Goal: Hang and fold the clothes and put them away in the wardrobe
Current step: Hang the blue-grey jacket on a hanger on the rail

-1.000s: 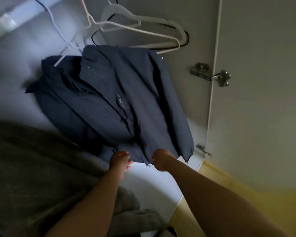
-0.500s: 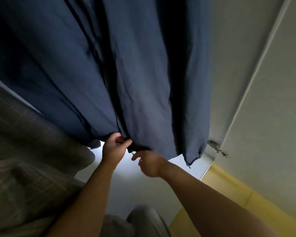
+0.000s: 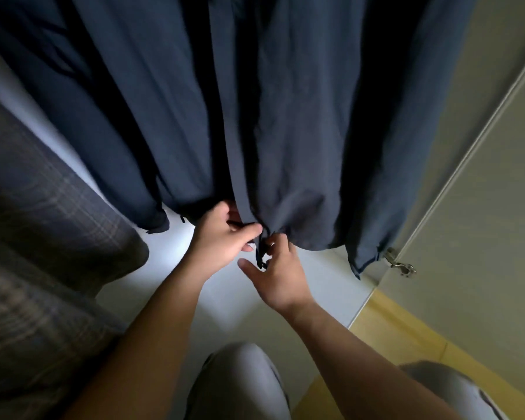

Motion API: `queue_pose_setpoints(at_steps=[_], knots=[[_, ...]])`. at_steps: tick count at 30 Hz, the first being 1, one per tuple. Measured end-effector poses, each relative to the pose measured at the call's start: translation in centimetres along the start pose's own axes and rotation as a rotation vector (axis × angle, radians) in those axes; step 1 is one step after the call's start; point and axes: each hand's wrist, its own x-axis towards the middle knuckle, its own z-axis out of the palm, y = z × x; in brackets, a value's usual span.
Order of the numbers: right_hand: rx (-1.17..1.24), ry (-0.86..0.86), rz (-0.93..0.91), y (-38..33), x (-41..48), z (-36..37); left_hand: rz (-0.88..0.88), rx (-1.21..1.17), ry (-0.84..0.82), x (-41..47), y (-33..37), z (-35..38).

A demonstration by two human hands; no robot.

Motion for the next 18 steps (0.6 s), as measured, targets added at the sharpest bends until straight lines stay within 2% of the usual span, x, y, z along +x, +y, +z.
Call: queue_pose_setpoints(at_steps=[3, 5, 9, 15, 18], knots=[[0.086, 0.087, 0.011, -0.2, 0.1, 0.0, 0.033, 0.027, -0.188, -0.2, 0.6, -0.7], [0.124, 0.069, 0.021, 0.0, 0.2, -0.4, 0.051, 0.064, -0.259, 0.0, 0.5, -1.1], [0.17, -0.066, 0.042, 1.0, -0.1, -1.6, 0.073, 0.143, -0.243, 0.2, -0.1, -0.4], [0.244, -0.094, 0.077, 2.4, -0.4, -2.7, 0.137, 0.424, -0.085, 0.6, -2.1, 1.9], [0.426, -0.086, 0.195, 2.8, -0.2, -2.6, 0.086, 0.342, -0.129, 1.3, -2.3, 2.4]])
